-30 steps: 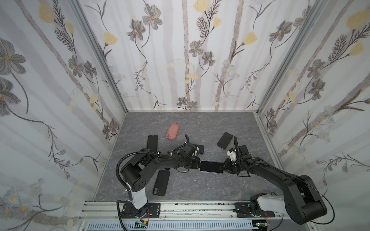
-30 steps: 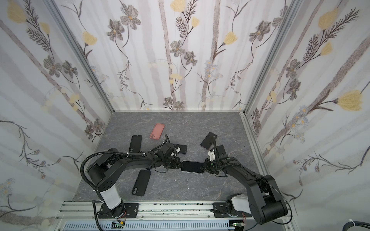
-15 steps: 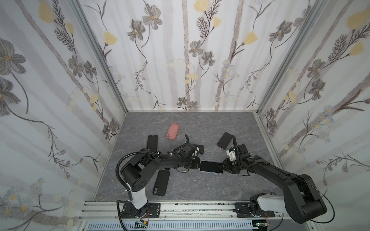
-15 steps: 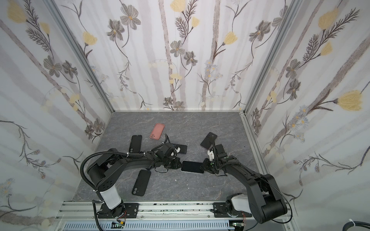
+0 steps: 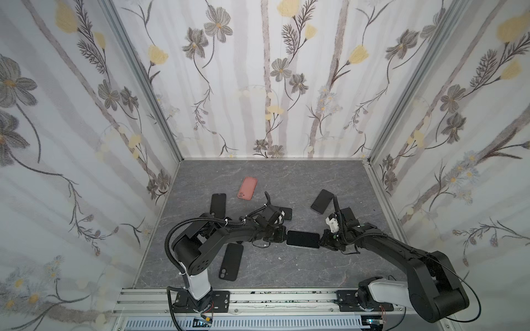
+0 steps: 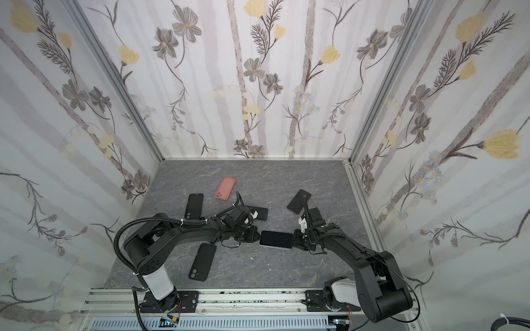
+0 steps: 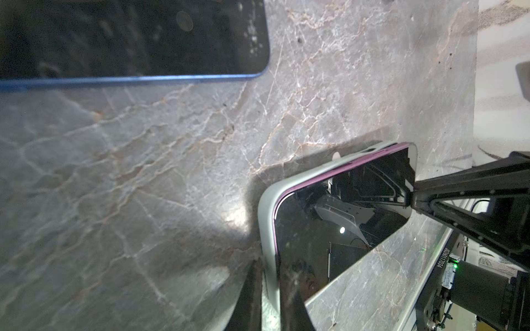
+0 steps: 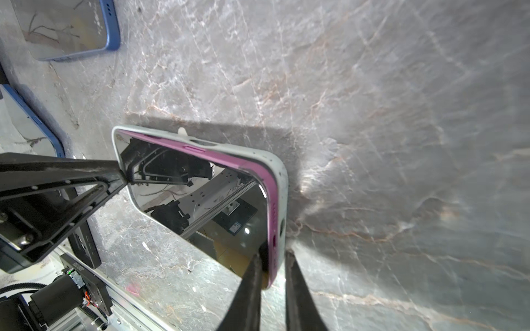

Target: Put the phone into the phone case

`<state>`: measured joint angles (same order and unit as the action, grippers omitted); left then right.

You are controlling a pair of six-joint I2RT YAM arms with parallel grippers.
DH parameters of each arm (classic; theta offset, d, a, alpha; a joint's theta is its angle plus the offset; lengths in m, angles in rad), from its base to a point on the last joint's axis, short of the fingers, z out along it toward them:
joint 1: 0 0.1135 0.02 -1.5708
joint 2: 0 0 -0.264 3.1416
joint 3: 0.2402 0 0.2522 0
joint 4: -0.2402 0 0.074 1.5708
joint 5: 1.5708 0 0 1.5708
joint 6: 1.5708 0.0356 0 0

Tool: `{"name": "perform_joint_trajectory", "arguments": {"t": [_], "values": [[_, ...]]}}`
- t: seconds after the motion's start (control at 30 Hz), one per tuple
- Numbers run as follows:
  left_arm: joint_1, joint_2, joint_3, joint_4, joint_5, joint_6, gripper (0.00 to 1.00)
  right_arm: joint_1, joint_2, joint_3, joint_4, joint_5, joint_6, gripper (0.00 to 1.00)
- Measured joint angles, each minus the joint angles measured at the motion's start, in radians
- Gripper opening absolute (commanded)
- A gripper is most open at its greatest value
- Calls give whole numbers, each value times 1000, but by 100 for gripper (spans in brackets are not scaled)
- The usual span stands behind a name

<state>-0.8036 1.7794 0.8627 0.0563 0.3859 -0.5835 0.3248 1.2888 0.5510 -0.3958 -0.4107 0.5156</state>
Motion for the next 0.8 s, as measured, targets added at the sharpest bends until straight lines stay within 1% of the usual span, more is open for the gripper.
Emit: {"name": "perform_joint_trajectory", "arguments": {"t": [0.03,0.13,0.37,0.5,0.7,0.8], "values": [[0,0,0,0,0,0,16,2,4,0,5,0,0,10],[0,0,0,-6,0,0,19,8,21,0,19,-6,0,9],[0,3,0,-5,4,0,18,17,35,-9,40,-8,0,9],[0,3,-1,-3,7,0,17,27,43,-6,39,2,0,11],[0,-3,-6,-3,-1,0,16,62,47,41,-11,54,-4,19],[0,-11,-10,-10,-9,0,16,88,48,75,-62,97,-11,28]]}}
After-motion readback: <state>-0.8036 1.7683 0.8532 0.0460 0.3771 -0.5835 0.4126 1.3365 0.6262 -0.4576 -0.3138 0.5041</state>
